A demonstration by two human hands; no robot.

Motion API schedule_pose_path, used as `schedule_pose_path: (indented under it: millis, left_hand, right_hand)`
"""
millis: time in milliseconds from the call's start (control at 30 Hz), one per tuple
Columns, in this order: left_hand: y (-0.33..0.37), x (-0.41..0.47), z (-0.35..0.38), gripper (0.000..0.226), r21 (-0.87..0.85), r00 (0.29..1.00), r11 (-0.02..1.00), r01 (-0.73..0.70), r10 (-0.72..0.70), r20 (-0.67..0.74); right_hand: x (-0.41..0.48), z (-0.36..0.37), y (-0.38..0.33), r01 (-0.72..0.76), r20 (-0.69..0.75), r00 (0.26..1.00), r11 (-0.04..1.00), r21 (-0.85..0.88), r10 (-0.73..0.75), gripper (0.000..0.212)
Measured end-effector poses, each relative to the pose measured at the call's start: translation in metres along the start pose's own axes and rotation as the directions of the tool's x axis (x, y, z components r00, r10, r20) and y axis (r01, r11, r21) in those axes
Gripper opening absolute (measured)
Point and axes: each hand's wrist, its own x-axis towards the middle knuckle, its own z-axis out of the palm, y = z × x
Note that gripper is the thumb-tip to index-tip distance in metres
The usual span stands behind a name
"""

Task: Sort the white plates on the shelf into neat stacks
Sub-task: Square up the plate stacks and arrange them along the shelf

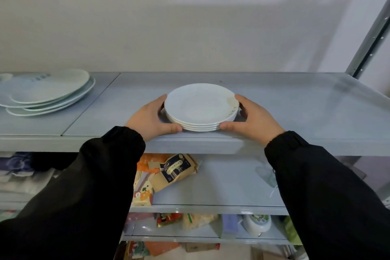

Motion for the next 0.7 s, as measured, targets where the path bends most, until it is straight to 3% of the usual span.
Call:
schedule_pose_path:
  millis: [167, 267, 333, 567, 700]
  left_hand:
    - [0.002, -0.006, -0.001, 0.091, -0.057, 1.0, 0.998, 0.01, -0.011, -0.021]
    - [0.003, -0.008, 0.0, 0.095, -0.058, 0.999, 0.998, 0.018, -0.019, -0.027]
    - [0.004, -0.009, 0.001, 0.095, -0.053, 0.999, 0.998, 0.023, -0.025, -0.033]
    - [0.003, -0.01, 0.001, 0.096, -0.06, 0.999, 0.998, 0.019, -0.021, -0.033]
    - [0.008, -0.012, -0.002, 0.07, -0.062, 1.0, 0.998, -0.014, 0.015, 0.005]
  right_hand:
    - [-0.004, -0.001, 0.003, -0.022, -0.02, 1.0, 1.0, 0.006, 0.022, 0.086]
    - [-0.004, -0.001, 0.005, -0.048, -0.025, 0.999, 0.999, -0.005, 0.047, 0.112]
    - [-0.005, -0.002, 0.007, -0.063, -0.025, 0.998, 0.998, -0.006, 0.062, 0.118]
    - [-0.004, -0.001, 0.007, -0.04, -0.013, 0.999, 0.999, -0.035, 0.039, 0.11]
    - [-0.004, -0.002, 0.002, 0.023, -0.003, 1.0, 1.0, -0.002, -0.023, 0.086]
